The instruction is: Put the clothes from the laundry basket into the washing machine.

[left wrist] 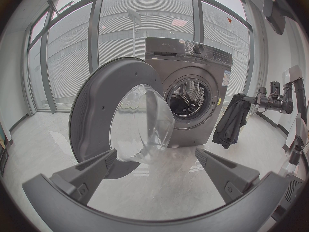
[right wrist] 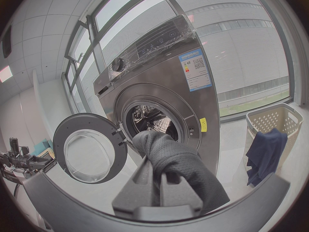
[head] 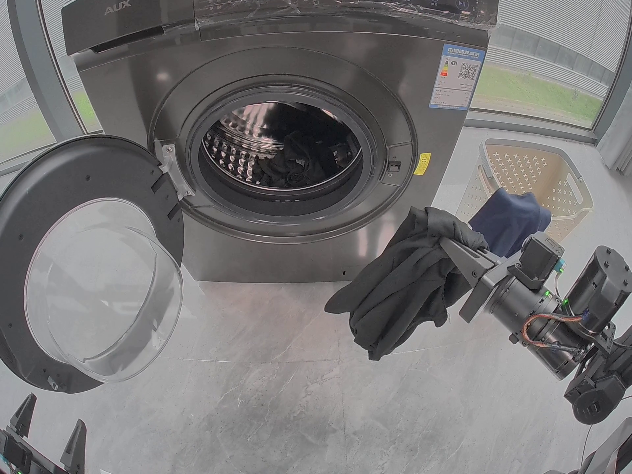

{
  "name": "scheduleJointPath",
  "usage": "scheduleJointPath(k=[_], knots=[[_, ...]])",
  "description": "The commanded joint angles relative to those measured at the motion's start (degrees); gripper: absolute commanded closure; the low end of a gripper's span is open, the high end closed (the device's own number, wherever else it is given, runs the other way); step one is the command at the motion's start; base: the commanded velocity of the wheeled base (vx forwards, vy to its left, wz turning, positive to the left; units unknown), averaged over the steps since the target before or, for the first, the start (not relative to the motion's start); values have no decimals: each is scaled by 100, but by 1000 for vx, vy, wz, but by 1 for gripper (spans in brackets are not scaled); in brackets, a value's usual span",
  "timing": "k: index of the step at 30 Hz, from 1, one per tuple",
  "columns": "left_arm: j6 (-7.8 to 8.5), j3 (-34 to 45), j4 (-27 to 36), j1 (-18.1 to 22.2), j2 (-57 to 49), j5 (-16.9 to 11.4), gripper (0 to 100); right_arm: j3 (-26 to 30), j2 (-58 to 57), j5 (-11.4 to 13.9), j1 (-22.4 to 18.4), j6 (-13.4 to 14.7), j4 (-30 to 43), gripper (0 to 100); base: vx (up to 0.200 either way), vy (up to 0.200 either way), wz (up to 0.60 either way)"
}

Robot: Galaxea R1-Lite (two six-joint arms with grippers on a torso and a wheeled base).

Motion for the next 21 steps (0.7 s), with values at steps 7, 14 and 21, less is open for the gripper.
scheduleJointPath(k=[7,14,21], knots=[[-2,84,2,0,-77,1,0,-21,42,1,1,4,-1,100,-57,0,0],[33,84,-7,9,-77,1,0,-21,95,-254,89,48,-10,100,0,171,0],[112,92,-7,36,-95,1,0,-83,253,-254,106,57,-10,100,0,86,0]])
